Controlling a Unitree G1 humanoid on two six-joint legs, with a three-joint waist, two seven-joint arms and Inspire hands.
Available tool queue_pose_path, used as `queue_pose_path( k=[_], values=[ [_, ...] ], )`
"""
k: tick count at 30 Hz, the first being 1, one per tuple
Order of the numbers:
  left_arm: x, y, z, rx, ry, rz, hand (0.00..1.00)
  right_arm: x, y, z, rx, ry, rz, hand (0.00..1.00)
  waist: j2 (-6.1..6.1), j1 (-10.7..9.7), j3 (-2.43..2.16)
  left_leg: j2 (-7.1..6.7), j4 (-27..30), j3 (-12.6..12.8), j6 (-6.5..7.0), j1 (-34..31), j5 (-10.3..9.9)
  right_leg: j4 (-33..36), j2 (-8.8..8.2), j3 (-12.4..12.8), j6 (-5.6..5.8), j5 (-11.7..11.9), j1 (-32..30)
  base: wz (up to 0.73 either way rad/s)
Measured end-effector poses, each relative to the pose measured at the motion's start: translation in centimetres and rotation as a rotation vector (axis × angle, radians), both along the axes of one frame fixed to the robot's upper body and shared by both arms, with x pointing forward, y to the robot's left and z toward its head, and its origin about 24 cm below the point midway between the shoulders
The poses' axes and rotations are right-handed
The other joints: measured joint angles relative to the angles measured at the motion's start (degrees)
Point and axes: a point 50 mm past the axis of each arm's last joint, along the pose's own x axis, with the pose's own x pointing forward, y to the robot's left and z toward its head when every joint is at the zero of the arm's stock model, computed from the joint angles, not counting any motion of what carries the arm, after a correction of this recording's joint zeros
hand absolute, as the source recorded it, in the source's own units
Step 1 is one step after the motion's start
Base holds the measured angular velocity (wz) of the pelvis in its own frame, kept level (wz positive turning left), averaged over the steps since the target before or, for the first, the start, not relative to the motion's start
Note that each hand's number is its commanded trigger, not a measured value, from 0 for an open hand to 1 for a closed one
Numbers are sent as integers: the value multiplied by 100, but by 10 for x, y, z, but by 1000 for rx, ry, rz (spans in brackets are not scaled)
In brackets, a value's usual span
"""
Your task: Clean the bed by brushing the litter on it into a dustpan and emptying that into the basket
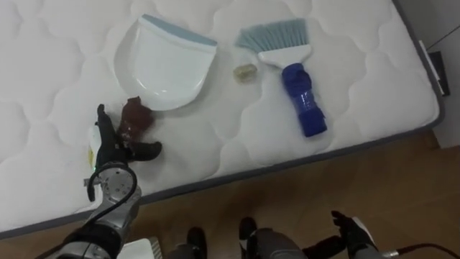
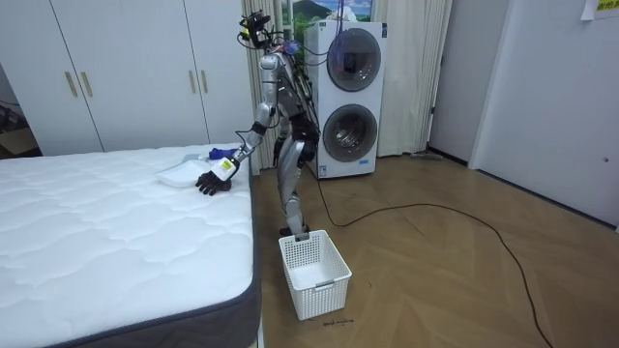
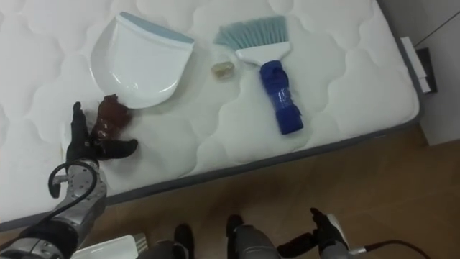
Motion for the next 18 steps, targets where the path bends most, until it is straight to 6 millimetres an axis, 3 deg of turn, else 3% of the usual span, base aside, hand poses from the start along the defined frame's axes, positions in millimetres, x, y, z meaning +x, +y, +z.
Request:
queue_pose_path(
  k=[10, 11, 12, 18],
  values=[
    [8, 4, 6, -14, -4, 20, 0, 0, 8, -1, 17, -12, -20, 0, -38, -82, -8, 16, 172, 38, -5, -199, -16, 199, 50, 116, -5, -24, -226, -2],
    [7, 5, 6, -16, -4, 29, 58, 1, 9, -1, 19, -13, -21, 0, -39, -120, -8, 15, 199, 37, -5, -219, -16, 230, 43, 114, -5, -24, -244, 0],
    [7, 6, 5, -17, -3, 34, 100, 0, 9, -1, 19, -12, -21, 0, -39, -135, -8, 15, 215, 39, -5, -223, -16, 245, 38, 110, -5, -25, -246, 0],
    [7, 7, 6, -9, -8, 55, 100, -2, 11, -3, 11, 1, 9, 0, -42, -202, -10, 11, 235, 41, 1, -237, -19, 266, -3, 55, -6, -28, -240, 1]
  ],
)
